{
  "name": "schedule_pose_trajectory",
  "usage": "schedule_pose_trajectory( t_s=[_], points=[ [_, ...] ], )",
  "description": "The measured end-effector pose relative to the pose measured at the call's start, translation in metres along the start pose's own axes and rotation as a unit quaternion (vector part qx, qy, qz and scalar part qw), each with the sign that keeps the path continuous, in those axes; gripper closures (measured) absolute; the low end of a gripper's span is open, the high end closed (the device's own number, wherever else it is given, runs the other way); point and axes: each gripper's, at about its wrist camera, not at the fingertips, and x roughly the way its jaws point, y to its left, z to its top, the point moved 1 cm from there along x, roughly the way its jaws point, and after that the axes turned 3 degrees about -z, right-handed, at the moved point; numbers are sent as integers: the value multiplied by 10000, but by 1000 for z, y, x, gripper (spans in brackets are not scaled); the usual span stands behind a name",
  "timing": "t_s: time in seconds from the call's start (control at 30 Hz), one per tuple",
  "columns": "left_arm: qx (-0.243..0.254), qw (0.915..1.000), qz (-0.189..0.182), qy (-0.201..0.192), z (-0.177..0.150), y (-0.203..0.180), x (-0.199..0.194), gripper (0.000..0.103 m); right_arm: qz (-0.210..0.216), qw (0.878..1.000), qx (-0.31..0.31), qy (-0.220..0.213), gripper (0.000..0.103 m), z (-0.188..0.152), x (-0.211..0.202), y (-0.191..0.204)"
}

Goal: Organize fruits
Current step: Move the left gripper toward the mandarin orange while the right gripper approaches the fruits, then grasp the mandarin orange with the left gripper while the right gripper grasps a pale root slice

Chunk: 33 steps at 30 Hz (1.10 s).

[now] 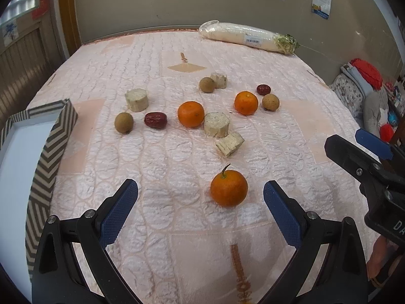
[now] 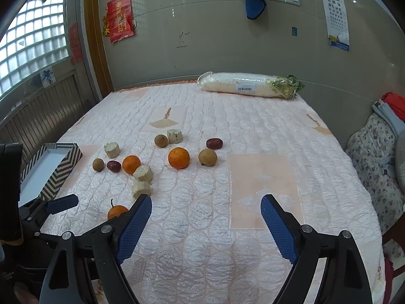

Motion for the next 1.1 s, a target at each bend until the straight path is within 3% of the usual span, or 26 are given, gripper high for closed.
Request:
schedule_pose_trajectory(
  t_s=[0.23,0.37,0.5,0.53,0.6,0.67,0.7,0.83,1.1],
  points=[
    [177,9998,7,84,0,-4,11,8,88,9999,32,46,16,1,7,-2],
    [178,9997,-46,161,0,-2,15,23,148,9999,-6,77,16,1,10,1],
    [224,9995,-86,211,-3,-4,17,25,205,9997,-51,114,16,1,13,5],
    [243,9994,-84,209,-4,-4,17,29,212,9997,-62,114,16,1,14,6],
    [231,9994,-125,228,-4,-4,16,48,290,9995,-105,113,17,1,15,9],
    [195,9992,-175,289,-3,-1,16,64,428,9989,-147,141,35,2,16,13],
    [182,9993,-162,301,-3,1,15,70,537,9982,-167,196,38,2,19,15],
    [14,9998,-10,204,-2,17,2,72,819,9950,-415,385,45,2,35,32],
    [-240,9996,93,108,0,45,-23,71,1261,9854,-849,772,45,7,76,69]
  ],
)
